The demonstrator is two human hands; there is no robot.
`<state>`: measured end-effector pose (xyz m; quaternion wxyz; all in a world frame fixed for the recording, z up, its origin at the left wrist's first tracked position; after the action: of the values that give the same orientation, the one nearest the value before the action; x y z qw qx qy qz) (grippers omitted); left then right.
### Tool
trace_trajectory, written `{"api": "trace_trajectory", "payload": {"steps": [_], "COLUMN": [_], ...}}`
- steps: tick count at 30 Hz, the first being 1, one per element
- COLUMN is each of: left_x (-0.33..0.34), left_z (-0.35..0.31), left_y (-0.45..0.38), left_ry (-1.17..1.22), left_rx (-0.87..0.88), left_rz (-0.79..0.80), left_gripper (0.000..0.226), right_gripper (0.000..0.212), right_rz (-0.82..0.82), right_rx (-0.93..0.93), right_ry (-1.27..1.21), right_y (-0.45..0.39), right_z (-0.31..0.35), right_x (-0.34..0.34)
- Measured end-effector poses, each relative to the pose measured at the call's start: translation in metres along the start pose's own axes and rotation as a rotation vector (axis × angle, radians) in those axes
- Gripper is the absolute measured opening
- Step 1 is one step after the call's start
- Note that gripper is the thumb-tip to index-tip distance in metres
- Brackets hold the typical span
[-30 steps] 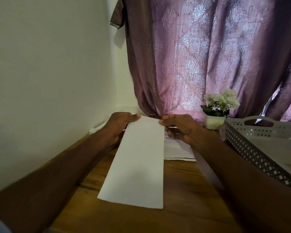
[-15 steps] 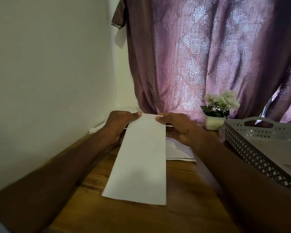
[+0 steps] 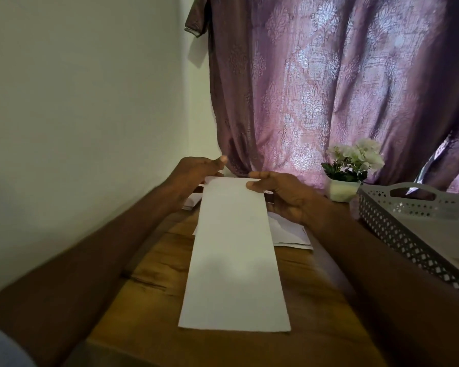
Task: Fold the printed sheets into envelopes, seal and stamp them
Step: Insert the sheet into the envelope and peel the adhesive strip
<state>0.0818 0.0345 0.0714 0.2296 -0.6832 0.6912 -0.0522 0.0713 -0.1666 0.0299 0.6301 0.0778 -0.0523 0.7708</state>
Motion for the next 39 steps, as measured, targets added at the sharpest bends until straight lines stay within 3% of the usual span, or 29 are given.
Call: {"api": "trace_trajectory", "payload": {"steps": [4, 7, 10, 13, 16, 18, 21, 25, 28, 31, 35, 39], "left_x": [0.018, 0.016, 0.006, -0.012, -0.034, -0.043, -0.044, -0.055, -0.063, -0.068, -0.058, -0.06], "left_z": [-0.005, -0.002, 0.004, 0.001, -0.001, -0.001, -0.004, -0.021, -0.028, -0.036, -0.035, -0.026], "left_y": [0.007, 0.006, 0.003, -0.002, -0.002, 0.004, 0.023, 0.052, 0.084, 0.12, 0.164, 0.186], "left_ry": [-0.07, -0.01, 0.099, 0.164, 0.238, 0.276, 0.32, 0.328, 0.234, -0.029, -0.323, -0.53], "left_rx": [0.02, 0.005, -0.028, -0.008, -0.007, -0.007, 0.032, 0.134, 0.191, 0.265, 0.272, 0.193], "left_rz": [0.291, 0.338, 0.269, 0.156, 0.009, -0.073, -0.095, -0.078, -0.046, 0.026, 0.22, 0.294], "left_gripper": [0.038, 0.022, 0.015, 0.012, 0.02, 0.027, 0.031, 0.022, 0.02, 0.02, 0.017, 0.034], "right_gripper": [0.04, 0.036, 0.031, 0.039, 0.047, 0.051, 0.04, 0.021, 0.016, 0.016, 0.018, 0.027], "right_rz": [0.023, 0.021, -0.009, 0.091, 0.197, 0.17, 0.03, -0.167, -0.175, -0.178, -0.062, -0.018], "right_rx": [-0.028, -0.024, -0.009, 0.097, 0.186, 0.193, 0.084, -0.228, -0.486, -0.571, -0.503, -0.406], "right_ry": [0.017, 0.031, 0.113, 0.213, 0.348, 0.451, 0.623, 0.93, 1.181, 1.387, 1.51, 1.423], "right_y": [0.008, 0.013, 0.019, 0.034, 0.061, 0.08, 0.11, 0.152, 0.188, 0.223, 0.25, 0.254], "right_z": [0.006, 0.006, 0.009, -0.002, -0.01, -0.004, 0.033, 0.099, 0.117, 0.091, 0.033, 0.002], "right_x": [0.017, 0.024, 0.024, 0.027, 0.024, 0.013, -0.004, -0.001, 0.027, 0.045, 0.059, 0.056]}}
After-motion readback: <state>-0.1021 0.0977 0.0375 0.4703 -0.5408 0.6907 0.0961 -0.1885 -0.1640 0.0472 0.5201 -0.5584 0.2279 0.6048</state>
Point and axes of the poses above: each hand's wrist, its own y-axis away from the middle knuckle, its own x-axis out of the palm, z = x × y, the point moved 10 cm from there along -y, towards the middle knuckle, and after that the axes turned 3 degrees about x, right-handed, at the moved point
